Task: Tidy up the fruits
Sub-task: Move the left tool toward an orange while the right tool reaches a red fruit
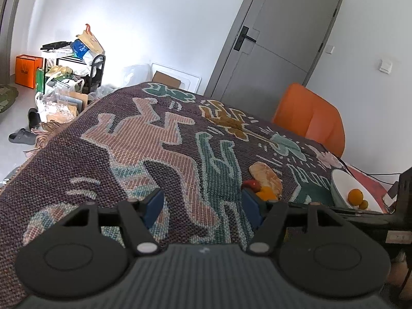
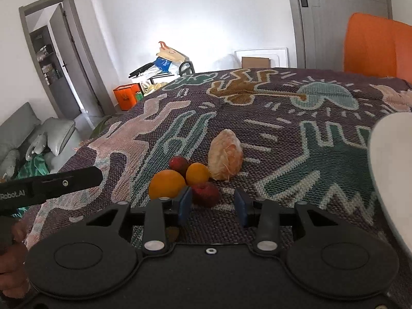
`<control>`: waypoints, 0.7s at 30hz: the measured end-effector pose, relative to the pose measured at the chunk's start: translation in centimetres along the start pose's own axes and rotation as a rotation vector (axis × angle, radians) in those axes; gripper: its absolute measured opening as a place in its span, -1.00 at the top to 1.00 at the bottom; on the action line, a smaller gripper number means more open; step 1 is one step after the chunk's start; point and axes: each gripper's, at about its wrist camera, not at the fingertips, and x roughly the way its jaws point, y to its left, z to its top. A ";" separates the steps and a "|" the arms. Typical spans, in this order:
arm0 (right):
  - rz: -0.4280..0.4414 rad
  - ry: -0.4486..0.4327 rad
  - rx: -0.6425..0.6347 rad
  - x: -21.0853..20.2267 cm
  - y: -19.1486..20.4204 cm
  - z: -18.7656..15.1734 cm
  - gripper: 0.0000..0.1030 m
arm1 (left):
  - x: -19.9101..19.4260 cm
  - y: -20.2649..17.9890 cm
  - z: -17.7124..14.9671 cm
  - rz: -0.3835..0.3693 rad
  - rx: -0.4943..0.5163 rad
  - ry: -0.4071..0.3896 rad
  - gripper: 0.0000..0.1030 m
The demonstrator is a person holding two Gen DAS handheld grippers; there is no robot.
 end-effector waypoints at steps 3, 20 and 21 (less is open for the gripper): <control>0.010 -0.002 0.005 0.3 0.0 0.2 0.56 | 0.3 -0.4 0.1 -0.007 0.005 0.007 -0.27; -0.025 -0.139 0.095 -6.9 -3.0 -0.2 0.57 | 4.0 -5.4 -0.6 -0.073 0.071 0.080 -0.17; -0.034 -0.149 0.099 -7.3 -3.3 -0.3 0.57 | 4.4 -5.7 -0.8 -0.066 0.080 0.091 -0.16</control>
